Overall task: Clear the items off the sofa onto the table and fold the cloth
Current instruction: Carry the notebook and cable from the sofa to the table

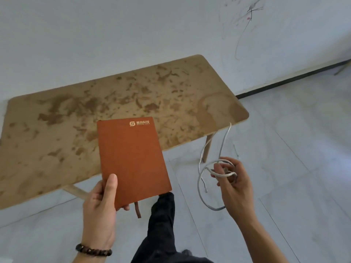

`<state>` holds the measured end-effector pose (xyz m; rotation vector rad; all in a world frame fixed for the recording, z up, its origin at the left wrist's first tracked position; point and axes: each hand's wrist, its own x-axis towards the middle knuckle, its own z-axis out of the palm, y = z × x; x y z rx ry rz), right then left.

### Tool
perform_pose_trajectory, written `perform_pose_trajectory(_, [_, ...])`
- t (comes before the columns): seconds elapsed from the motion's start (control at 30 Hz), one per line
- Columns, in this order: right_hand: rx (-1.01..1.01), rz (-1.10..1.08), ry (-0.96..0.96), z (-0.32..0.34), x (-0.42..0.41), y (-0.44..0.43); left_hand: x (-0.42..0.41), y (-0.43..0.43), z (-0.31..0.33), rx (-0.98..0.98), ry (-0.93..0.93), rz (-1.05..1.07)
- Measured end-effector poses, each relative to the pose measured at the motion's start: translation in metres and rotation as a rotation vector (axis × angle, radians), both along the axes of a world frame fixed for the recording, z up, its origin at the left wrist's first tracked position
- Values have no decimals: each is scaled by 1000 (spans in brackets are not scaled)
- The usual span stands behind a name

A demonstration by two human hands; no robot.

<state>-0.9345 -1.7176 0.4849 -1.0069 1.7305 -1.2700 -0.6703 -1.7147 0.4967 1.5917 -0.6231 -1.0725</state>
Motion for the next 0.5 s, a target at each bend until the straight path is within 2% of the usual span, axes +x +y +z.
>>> perform_pose_trajectory(0.13, [30,-5,39,-12,-9,-109,-16,-114,-22,38,75,-51])
perform_pose_trajectory(0.4, [52,-43,89,16,-46,-296,-65,-332,-13,112,152,-199])
perform_pose_trajectory(0.5, [71,-41,105,10,-70,-369,-91,-412,-29,133,194,-237])
